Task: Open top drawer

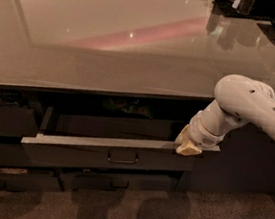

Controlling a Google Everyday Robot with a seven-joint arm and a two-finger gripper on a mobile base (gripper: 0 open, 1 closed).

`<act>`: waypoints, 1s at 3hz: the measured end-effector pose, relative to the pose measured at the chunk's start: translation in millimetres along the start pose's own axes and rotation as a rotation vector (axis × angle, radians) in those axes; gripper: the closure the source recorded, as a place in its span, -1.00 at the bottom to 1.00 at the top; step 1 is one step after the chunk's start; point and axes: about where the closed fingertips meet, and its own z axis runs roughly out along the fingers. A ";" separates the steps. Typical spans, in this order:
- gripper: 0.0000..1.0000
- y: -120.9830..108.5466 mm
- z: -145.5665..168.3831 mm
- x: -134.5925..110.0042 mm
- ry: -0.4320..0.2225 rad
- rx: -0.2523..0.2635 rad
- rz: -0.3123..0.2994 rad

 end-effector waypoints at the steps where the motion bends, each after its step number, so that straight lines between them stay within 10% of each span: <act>1: 1.00 7.0 -0.2 1.5 0.000 -0.003 -0.004; 3: 1.00 16.4 -8.3 -5.5 -0.012 0.014 -0.034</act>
Offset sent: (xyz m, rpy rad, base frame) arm -0.2551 -0.0321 -0.1091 -0.0292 0.0990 0.2066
